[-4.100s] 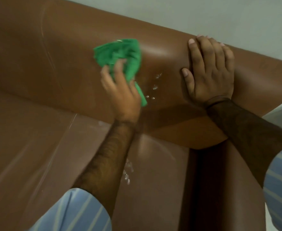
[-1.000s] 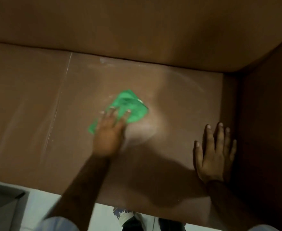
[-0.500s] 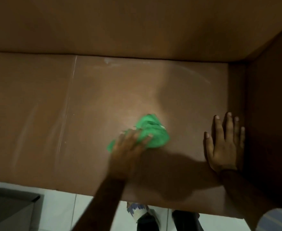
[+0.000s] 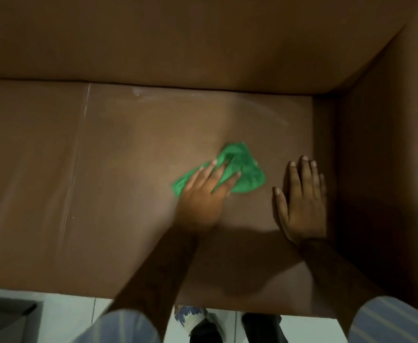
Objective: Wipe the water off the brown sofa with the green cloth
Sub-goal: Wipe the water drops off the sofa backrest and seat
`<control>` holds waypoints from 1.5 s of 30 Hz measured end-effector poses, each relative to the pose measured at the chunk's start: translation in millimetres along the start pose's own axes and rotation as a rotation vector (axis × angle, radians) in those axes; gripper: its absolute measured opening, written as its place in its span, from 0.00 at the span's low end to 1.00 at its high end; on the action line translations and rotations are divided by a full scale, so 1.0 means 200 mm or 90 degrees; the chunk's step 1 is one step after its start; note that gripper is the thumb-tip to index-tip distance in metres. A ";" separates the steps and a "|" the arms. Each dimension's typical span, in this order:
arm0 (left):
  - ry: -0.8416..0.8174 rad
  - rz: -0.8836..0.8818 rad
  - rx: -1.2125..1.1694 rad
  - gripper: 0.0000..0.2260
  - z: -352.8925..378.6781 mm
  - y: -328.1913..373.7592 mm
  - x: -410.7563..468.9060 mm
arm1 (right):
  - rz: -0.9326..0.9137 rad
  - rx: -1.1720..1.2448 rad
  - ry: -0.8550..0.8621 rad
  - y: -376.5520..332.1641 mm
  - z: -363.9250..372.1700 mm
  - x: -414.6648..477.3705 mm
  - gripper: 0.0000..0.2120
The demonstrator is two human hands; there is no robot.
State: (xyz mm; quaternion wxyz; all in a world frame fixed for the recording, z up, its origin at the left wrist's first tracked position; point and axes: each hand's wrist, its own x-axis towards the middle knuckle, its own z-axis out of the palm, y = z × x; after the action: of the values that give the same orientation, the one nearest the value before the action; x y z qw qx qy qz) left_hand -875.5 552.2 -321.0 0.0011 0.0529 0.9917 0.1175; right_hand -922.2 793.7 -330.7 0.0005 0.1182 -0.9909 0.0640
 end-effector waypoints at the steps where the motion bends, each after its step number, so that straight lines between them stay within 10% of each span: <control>1: -0.013 -0.013 0.024 0.23 -0.01 -0.06 -0.09 | 0.002 -0.001 0.006 0.00 0.00 0.00 0.33; 7: 0.112 -0.582 -0.010 0.23 -0.20 -0.81 -0.02 | 0.007 -0.018 0.038 0.01 0.07 -0.01 0.34; 12: 0.172 -0.725 -0.075 0.24 -0.18 -0.85 0.53 | 0.008 -0.030 0.069 0.01 0.11 -0.02 0.33; 17: 0.140 -0.565 -0.096 0.26 -0.02 -0.26 0.67 | 0.004 -0.042 0.067 0.00 0.10 -0.01 0.33; 24: 0.001 0.005 -0.002 0.24 0.05 -0.12 0.71 | 0.005 -0.044 0.067 0.00 0.10 -0.02 0.33; 33: 0.142 -0.468 -0.094 0.27 -0.05 -0.20 0.66 | 0.013 -0.033 0.079 0.02 0.13 -0.02 0.33; 36: 0.099 -0.382 -0.087 0.25 0.00 -0.04 0.69 | 0.011 -0.028 0.078 0.02 0.12 -0.01 0.33; 41: -0.099 0.112 -0.071 0.23 0.07 0.18 0.77 | 0.014 -0.031 0.071 0.01 0.10 -0.01 0.33; 45: -0.089 0.009 -0.024 0.27 -0.03 -0.17 0.71 | 0.008 -0.016 0.077 0.01 0.10 -0.01 0.33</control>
State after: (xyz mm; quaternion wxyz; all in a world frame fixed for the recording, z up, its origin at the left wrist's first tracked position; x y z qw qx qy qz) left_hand -1021.0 532.3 -322.7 0.0705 0.0679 0.9864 0.1323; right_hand -919.7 794.1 -351.6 0.0612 0.1079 -0.9905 0.0587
